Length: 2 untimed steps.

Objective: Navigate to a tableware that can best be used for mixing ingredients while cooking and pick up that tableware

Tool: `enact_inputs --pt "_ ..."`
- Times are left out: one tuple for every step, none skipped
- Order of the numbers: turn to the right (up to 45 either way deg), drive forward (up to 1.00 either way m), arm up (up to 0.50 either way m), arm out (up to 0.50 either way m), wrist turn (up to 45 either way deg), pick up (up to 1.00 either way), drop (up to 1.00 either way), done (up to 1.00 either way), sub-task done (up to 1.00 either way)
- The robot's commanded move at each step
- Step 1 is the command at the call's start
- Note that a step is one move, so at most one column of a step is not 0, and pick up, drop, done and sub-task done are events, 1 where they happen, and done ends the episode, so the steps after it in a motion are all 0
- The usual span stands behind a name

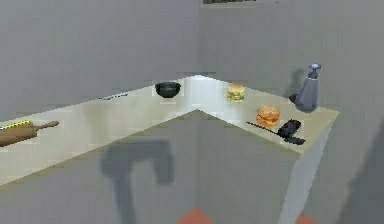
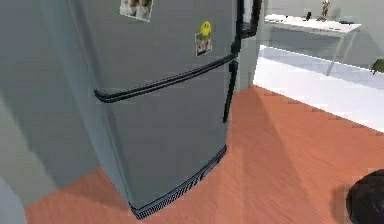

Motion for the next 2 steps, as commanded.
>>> enact_inputs --pt "0.0 0.70 0.00 0.00 0.0 0.00 0.00 0.00 0.00" --pt "-45.0 0.00 0.00 0.00 0.0 0.00 0.00 0.00 0.00"
